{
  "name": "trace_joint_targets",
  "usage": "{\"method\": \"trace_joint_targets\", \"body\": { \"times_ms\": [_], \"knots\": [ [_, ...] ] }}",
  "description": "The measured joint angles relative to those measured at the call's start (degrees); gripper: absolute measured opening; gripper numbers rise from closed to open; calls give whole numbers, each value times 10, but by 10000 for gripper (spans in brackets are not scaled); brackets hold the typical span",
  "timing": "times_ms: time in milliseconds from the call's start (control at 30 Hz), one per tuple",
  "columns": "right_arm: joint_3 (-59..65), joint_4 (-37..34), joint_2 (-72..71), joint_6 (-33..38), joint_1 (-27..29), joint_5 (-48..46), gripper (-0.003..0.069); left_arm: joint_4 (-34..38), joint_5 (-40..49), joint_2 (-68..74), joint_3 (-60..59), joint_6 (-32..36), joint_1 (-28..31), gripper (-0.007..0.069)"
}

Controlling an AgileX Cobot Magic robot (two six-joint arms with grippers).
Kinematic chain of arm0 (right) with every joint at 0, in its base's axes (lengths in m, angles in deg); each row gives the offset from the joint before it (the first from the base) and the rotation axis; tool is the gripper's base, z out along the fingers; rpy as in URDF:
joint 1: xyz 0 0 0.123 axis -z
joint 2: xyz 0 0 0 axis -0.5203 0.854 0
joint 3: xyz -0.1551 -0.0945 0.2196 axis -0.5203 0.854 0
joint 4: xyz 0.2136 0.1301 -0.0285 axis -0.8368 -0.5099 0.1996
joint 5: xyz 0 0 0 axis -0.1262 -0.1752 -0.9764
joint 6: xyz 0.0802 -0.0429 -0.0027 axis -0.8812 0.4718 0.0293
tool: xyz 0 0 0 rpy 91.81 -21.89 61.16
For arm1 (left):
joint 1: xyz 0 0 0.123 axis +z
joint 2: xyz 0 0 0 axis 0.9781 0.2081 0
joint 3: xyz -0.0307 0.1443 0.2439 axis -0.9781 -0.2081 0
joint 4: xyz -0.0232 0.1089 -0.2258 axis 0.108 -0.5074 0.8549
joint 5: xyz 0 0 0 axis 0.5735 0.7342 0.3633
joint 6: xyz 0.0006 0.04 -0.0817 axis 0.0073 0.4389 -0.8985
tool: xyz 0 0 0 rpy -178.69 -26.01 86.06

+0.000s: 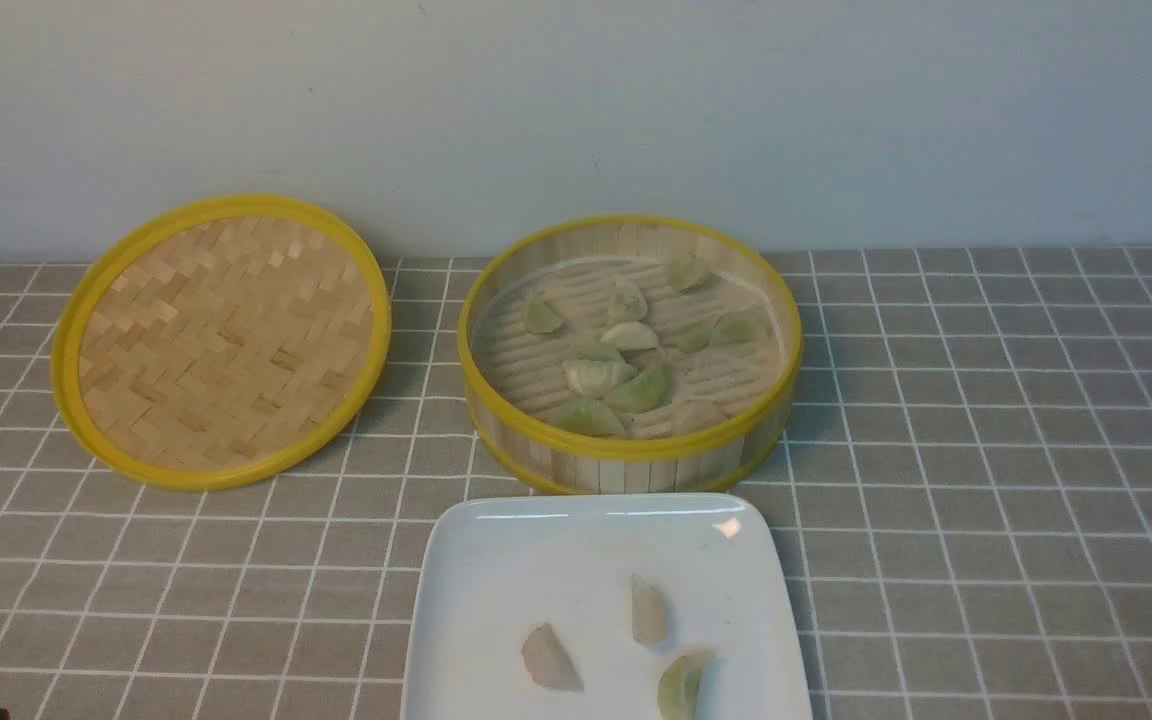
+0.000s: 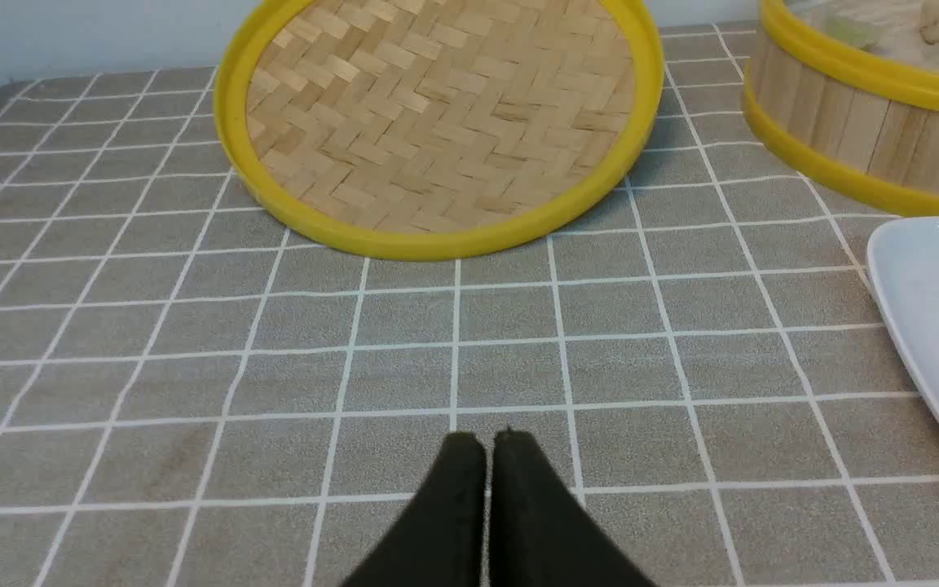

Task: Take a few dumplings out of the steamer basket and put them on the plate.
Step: Use the left arm to grab a dumpling from the steamer

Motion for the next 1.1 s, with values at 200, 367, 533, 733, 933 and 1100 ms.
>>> {"method": "trace_joint_targets", "body": {
  "times_ms": [200,367,533,733,933,1100],
  "knots": [
    [0,0,0,0,0,0,-10,0,0,0,0,0,0,-5],
    [0,0,0,0,0,0,-10,0,0,0,0,0,0,-5],
    [0,0,0,1,0,0,-10,0,0,0,0,0,0,-5],
    [0,0,0,1,0,0,-10,0,0,0,0,0,0,-5],
    [0,0,0,1,0,0,-10,-1,0,0,0,0,0,-5],
    [0,0,0,1,0,0,-10,1,-42,0,0,-15,0,-5]
  ]
}}
